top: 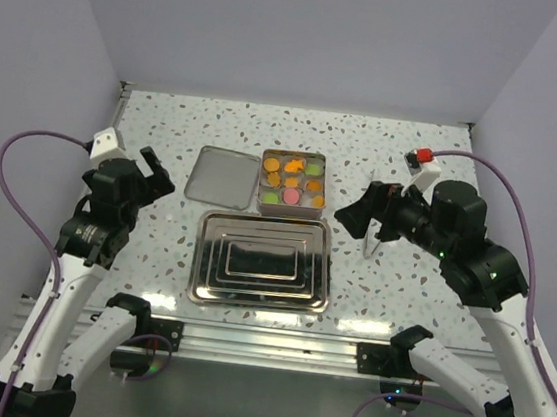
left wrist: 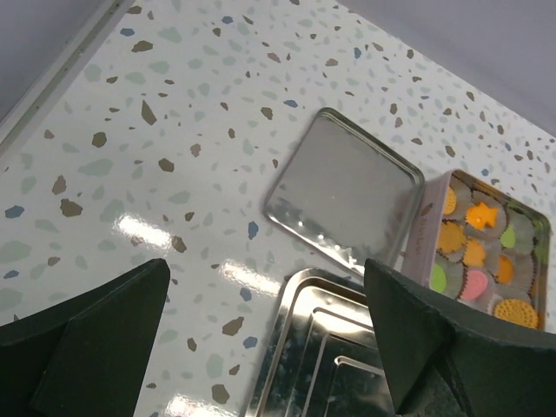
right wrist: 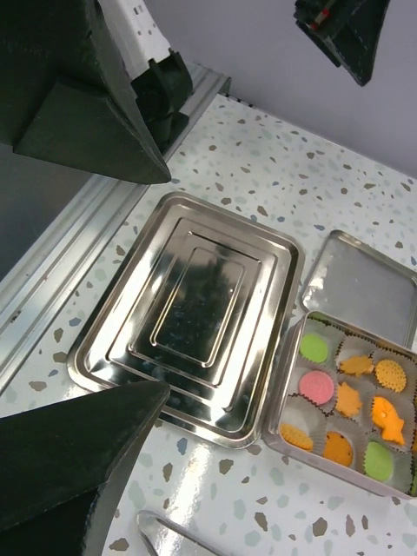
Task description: Pack the cookies
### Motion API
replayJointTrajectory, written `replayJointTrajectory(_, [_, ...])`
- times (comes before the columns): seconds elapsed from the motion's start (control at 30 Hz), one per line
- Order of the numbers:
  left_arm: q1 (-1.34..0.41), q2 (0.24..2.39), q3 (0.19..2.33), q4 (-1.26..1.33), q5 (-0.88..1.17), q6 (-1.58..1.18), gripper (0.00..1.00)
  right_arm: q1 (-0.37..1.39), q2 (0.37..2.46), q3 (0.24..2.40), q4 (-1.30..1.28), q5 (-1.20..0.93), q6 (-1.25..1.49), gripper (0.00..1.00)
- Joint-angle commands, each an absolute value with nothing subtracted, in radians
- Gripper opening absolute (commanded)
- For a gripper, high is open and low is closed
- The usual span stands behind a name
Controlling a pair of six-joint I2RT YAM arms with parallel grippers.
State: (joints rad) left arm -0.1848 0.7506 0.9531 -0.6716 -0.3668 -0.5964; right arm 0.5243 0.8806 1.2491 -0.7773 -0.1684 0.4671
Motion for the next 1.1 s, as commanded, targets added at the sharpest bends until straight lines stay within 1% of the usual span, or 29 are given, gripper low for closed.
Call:
replayJointTrajectory(0.0, [-0.189,0.726,0.85,-0.464,-0.497,-0.54,1.0,0.525,0.851,1.263,-0.813,-0.172,0.422,0.99])
replayJointTrajectory(0.1, [-0.189,0.686,0.79,-0.327,-0.502,-0.538,0.99,0.525,0.816,1.258,-0.833,-0.166,0.396,0.99])
replayJointTrajectory(0.17, [-0.189,0.692,0.787,-0.321,-0.477,-0.532,0.99,0.525,0.81,1.256,-0.842,-0.167,0.385,0.99])
replayJointTrajectory(0.3, [-0.189,0.771,0.785,-0.316,-0.443,-0.491,1.0,0.525,0.824,1.269,-0.861,-0.163,0.376,0.99])
replayJointTrajectory(0.47, [-0.187,0.902,0.778,-0.247,-0.33,-0.427,1.0,0.526,0.859,1.281,-0.906,-0.155,0.367,0.99])
replayJointTrajectory(0.67, [-0.129,1.207,0.871,-0.143,-0.134,-0.37,1.0,0.525,0.877,1.288,-0.94,-0.14,0.388,0.99])
replayJointTrajectory(0.7, [-0.112,1.295,0.921,-0.141,-0.108,-0.356,1.0,0.525,0.884,1.29,-0.946,-0.132,0.391,0.99])
replayJointTrajectory(0.77, [-0.101,1.385,1.016,-0.159,-0.1,-0.341,0.98,0.525,0.894,1.304,-0.971,-0.117,0.397,0.99])
replayJointTrajectory(0.8, [-0.091,1.47,1.046,-0.181,-0.11,-0.33,0.97,0.525,0.9,1.308,-0.977,-0.104,0.4,0.99])
replayJointTrajectory(0.9, [-0.074,1.602,1.133,-0.187,-0.107,-0.313,0.95,0.526,0.914,1.313,-0.989,-0.078,0.419,0.99])
replayJointTrajectory(0.97, [-0.068,1.682,1.181,-0.187,-0.106,-0.307,0.94,0.525,0.928,1.318,-0.989,-0.065,0.425,0.99])
replayJointTrajectory(1.07, [-0.064,1.755,1.241,-0.198,-0.098,-0.291,0.9,0.525,0.946,1.327,-0.997,-0.048,0.439,0.99])
